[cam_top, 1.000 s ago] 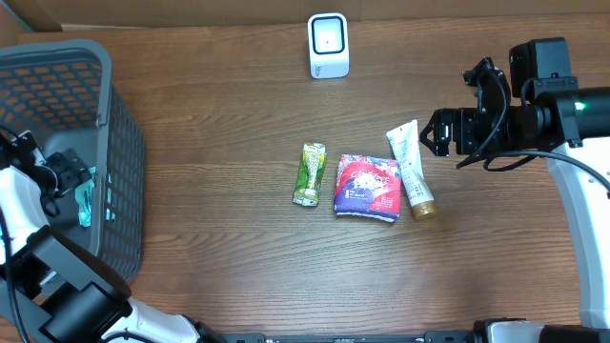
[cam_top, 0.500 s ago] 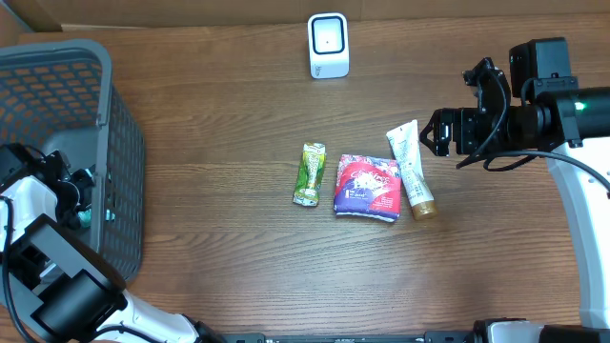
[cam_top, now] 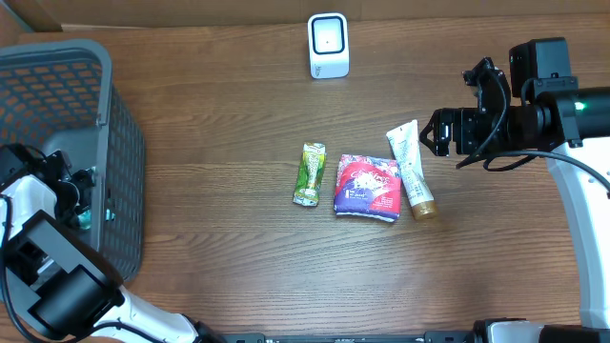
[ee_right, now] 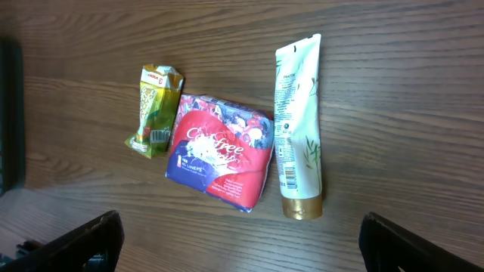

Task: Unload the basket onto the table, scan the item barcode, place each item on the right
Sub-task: 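Grasp the mint-green wipes packet in the basket with the left gripper, then lift the wipes packet out and set it left of the green packet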

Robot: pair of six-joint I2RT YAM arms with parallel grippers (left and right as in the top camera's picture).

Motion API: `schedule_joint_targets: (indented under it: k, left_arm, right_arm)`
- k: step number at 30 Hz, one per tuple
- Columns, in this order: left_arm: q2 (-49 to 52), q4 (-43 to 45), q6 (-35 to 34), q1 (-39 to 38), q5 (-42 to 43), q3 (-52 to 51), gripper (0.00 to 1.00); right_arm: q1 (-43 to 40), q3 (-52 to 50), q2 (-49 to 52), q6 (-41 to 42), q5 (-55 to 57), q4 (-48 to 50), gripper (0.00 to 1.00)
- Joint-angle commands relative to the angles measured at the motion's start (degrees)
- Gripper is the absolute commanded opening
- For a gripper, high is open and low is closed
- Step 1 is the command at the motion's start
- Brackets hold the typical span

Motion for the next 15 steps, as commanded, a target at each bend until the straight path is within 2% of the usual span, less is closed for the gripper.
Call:
schedule_joint_targets:
  k: [1, 3, 9, 15]
  left_arm:
    - [4.22, -1.25, 0.15, -1.01, 1.95, -1.40, 0.22]
    - [4.22, -1.20, 0.15, -1.01, 1.95, -1.38, 0.05]
    - [3.85, -3.93, 0.15, -0.98, 1.95, 2.43, 0.04]
    - [2.86, -16.96, -2.45, -1.03, 1.95, 18.51, 0.04]
  right_arm:
    - [0.26, 1.25, -0.46, -0.22, -0.31, 0.31, 1.00]
    - [0.26, 1.27, -0.46, -0.22, -0.33, 0.31, 1.00]
    - [0.26, 1.27, -0.46, -0.22, -0.31, 0.31, 1.00]
    - [0.26, 1.27, -0.46, -0.22, -0.31, 0.31, 1.00]
